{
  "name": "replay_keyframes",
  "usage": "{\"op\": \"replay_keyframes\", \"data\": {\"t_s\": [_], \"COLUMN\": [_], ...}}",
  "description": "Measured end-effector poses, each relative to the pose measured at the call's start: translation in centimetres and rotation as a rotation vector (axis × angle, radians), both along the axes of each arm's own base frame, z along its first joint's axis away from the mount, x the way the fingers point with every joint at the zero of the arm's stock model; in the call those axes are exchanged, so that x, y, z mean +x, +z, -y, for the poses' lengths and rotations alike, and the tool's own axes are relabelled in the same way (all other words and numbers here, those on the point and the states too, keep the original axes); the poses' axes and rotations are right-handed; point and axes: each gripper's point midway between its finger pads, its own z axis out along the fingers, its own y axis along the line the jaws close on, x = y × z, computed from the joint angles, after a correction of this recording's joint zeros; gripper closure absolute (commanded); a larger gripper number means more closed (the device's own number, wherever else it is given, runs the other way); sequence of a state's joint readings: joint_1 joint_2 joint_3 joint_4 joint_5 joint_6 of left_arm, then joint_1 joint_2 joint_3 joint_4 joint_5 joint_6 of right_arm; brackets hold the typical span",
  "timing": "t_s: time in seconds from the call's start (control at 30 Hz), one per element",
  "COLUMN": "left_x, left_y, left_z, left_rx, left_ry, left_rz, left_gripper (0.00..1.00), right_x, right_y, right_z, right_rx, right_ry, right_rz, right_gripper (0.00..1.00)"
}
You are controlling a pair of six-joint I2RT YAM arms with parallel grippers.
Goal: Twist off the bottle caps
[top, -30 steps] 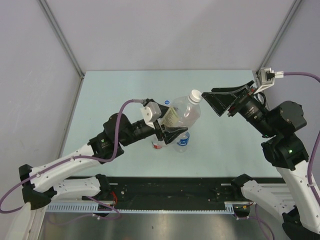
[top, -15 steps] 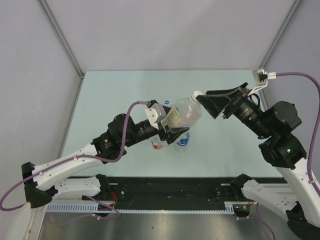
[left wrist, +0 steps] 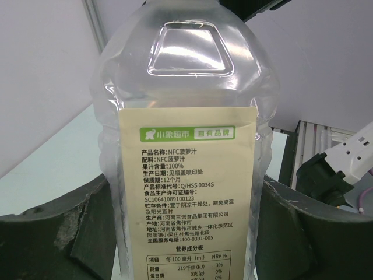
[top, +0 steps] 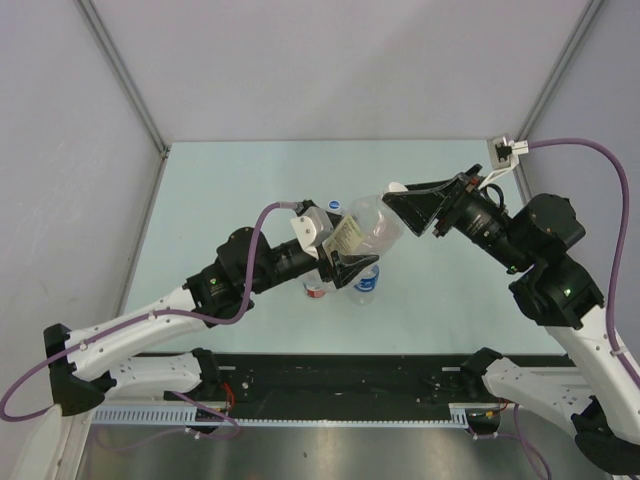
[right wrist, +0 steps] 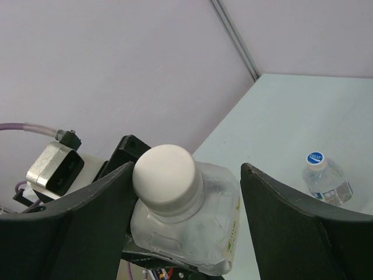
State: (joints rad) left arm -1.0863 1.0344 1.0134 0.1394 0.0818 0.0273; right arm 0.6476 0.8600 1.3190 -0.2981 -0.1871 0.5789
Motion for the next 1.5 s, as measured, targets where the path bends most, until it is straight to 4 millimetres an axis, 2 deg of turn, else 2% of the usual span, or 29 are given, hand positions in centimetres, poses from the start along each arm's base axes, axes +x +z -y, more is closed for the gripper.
{"op": "replay_keyframes", "data": {"t_s": [0.37,0.67,0.83,0.93,1.07,1.23,1.33,1.47,1.5], "left_x": [0.0,0.1,0.1,0.1,0.1,0.1,0.1,0.0,-0.1], "left_y": [-0.1,-0.3,-0.3,-0.4,-0.5,-0.8,-0.8,-1.0,-1.0], "left_z": [0.1,0.2,0.2,0.3,0.3,0.3,0.3,0.3,0.3], "left_rx": [0.003,0.007,0.008,0.010,0.014,0.022,0.023,0.027,0.028], "left_ry": [0.000,0.000,-0.001,-0.002,-0.002,-0.001,-0.002,-0.009,-0.011], "left_rz": [-0.001,-0.004,-0.004,-0.005,-0.007,-0.012,-0.013,-0.015,-0.015], "left_gripper": [1.00,1.00,1.00,1.00,1.00,1.00,1.00,1.00,1.00], "right_x": [0.0,-0.4,-0.4,-0.3,-0.2,-0.3,-0.3,-0.5,-0.5], "right_y": [0.1,0.8,0.7,0.6,0.4,0.4,0.4,0.3,0.2], "right_z": [0.6,0.9,0.7,0.4,0.3,0.3,0.3,0.3,0.3], "right_rx": [-0.015,-0.004,-0.007,-0.013,-0.019,-0.022,-0.027,-0.035,-0.040], "right_ry": [-0.032,-0.037,-0.029,-0.022,-0.020,-0.019,-0.019,-0.015,-0.011], "right_rz": [0.021,0.042,0.039,0.036,0.034,0.041,0.043,0.047,0.050], "right_gripper": [0.22,0.31,0.32,0.36,0.51,0.63,0.74,1.00,1.00]}}
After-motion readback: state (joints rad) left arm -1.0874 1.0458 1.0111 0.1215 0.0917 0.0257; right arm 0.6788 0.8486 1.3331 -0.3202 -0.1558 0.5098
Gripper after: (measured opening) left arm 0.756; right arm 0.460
